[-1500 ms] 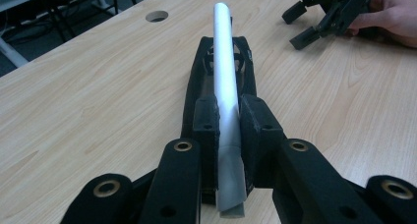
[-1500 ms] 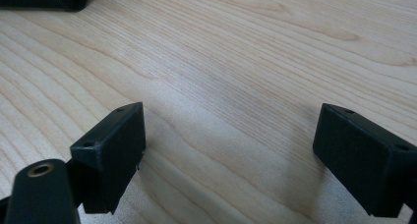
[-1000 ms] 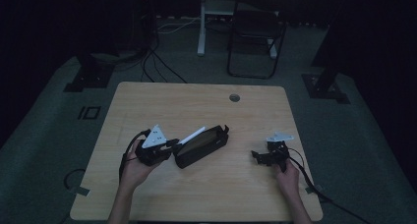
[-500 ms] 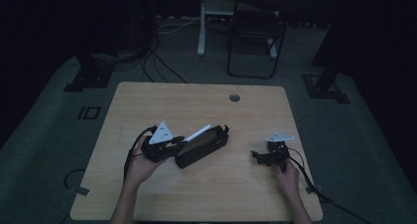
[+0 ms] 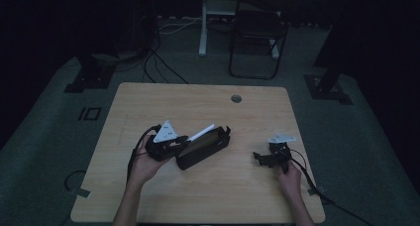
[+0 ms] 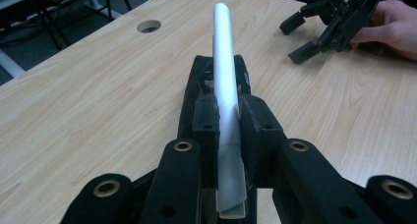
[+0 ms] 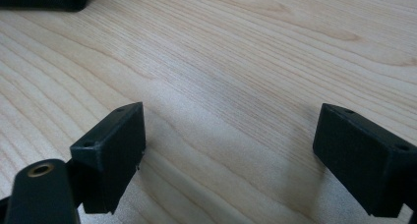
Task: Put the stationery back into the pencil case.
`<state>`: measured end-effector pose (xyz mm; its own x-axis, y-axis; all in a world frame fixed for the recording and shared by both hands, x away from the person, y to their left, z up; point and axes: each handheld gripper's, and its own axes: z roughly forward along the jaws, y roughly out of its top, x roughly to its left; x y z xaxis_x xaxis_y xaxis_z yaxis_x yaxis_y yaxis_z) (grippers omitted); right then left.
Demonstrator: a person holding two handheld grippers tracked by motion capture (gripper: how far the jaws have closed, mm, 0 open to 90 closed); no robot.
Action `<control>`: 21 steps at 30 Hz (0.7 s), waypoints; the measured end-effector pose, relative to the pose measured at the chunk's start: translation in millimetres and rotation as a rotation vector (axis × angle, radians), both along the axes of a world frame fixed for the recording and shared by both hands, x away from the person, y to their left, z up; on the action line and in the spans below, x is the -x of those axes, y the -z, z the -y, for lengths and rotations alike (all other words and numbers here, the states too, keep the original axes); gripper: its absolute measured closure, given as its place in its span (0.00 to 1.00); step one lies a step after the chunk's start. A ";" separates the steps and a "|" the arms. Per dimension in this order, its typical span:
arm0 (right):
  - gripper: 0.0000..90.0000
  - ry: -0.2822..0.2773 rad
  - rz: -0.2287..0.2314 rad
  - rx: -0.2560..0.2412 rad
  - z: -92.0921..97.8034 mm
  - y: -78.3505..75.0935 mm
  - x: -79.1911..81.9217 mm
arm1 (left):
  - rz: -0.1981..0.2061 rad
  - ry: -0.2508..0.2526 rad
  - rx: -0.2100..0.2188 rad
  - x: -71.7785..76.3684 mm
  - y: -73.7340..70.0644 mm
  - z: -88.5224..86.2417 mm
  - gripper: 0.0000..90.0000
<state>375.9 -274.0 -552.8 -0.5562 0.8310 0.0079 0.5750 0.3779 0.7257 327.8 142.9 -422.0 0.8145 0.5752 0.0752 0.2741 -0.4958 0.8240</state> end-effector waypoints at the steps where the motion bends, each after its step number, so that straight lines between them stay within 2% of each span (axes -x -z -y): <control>1: 0.14 0.000 0.000 0.000 0.0 0.0 0.0 | -0.001 -0.002 0.001 -0.2 0.1 0.0 0.87; 21: 0.14 0.000 0.000 0.000 0.0 0.0 0.0 | -0.002 -0.043 -0.005 -8.0 -1.2 7.3 0.87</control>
